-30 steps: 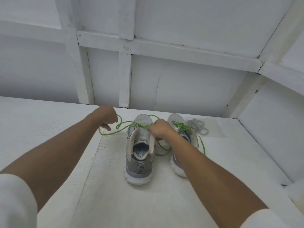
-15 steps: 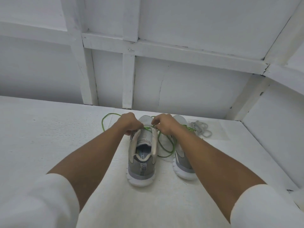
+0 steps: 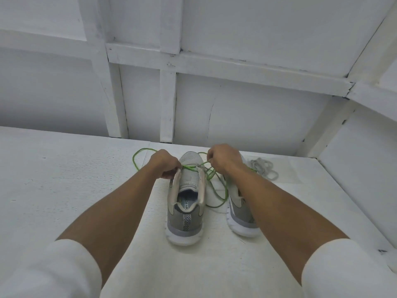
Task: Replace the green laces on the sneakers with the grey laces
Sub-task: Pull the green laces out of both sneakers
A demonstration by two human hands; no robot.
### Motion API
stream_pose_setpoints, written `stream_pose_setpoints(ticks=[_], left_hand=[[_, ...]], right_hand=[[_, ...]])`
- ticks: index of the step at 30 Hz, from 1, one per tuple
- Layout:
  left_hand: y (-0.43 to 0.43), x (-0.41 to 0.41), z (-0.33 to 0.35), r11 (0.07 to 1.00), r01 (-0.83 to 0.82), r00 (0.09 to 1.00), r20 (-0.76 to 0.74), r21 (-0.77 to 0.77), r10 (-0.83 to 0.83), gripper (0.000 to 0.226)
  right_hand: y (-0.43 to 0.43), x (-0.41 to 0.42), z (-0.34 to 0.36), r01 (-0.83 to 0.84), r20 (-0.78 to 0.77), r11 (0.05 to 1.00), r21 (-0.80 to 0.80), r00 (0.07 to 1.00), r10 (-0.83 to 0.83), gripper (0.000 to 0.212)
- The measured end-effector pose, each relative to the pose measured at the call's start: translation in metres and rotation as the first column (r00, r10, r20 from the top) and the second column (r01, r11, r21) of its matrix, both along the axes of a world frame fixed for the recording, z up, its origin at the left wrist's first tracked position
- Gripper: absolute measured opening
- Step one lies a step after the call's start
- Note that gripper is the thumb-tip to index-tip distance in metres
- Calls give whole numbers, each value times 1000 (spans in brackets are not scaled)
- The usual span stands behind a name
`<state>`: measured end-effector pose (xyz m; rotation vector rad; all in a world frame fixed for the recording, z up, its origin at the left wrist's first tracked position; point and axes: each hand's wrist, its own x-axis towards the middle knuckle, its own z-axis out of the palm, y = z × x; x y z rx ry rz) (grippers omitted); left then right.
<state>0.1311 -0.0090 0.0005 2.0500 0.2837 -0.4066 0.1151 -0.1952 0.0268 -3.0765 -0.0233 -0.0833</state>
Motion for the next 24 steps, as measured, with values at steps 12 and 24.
stream_pose_setpoints(ticks=[12,24], left_hand=[[0,2,-6,998,-40,999,8,-38,41,16],[1,1,-11,994,-57,998,12,-90,58,13]], right_hand=[[-21,5,28,8,-61,1000,-5,998,-8,50],[-1,-6,21,-35,44,998,-48,998,37,29]])
